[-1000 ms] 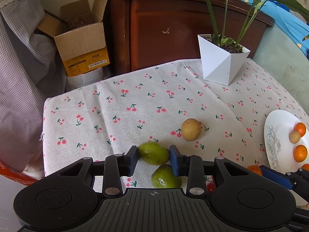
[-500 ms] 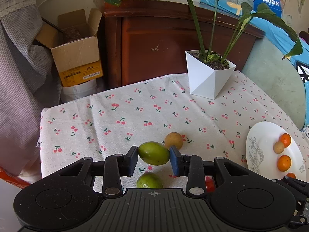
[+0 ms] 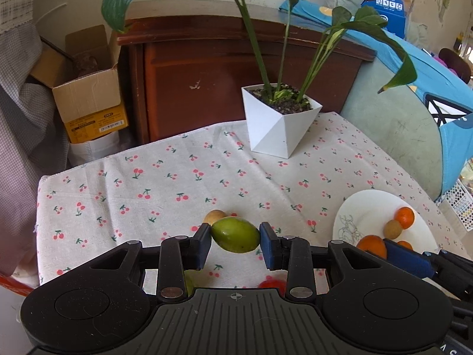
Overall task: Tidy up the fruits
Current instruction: 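Place the green plum on the plate while the right tool places the orange there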
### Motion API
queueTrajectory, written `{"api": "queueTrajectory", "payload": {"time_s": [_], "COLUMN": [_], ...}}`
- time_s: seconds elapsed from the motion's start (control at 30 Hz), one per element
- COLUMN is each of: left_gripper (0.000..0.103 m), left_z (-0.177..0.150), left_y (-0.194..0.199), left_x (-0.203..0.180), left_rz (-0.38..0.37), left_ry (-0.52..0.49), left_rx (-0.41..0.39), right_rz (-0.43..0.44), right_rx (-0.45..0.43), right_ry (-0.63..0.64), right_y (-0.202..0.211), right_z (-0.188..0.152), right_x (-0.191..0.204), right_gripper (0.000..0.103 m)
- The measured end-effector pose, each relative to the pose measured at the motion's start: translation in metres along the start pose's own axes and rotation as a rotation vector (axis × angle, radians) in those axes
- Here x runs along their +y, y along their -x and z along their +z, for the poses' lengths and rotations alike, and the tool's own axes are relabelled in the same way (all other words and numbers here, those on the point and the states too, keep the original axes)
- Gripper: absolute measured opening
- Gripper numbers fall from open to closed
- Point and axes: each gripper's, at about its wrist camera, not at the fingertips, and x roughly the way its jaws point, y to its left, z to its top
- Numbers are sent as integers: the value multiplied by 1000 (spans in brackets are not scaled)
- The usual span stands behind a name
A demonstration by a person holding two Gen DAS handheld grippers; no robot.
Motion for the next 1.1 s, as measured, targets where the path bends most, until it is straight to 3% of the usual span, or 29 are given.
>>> {"api": "queueTrajectory", "payload": {"time_s": [0.5, 1.1], "left_gripper": [33, 32], "left_z": [-5, -33], "left_y": [2, -16], "left_x": [-77, -128], "left_rz": [-150, -212], "left_ry": [-110, -225], "left_rx": [0, 70], "right_rz": [-128, -222], "right_rx": [-66, 29], "right_ry": [-96, -340], "right_y": [41, 41], "right_z": [5, -15], "right_x": [-53, -104], "right_gripper": [31, 31]}}
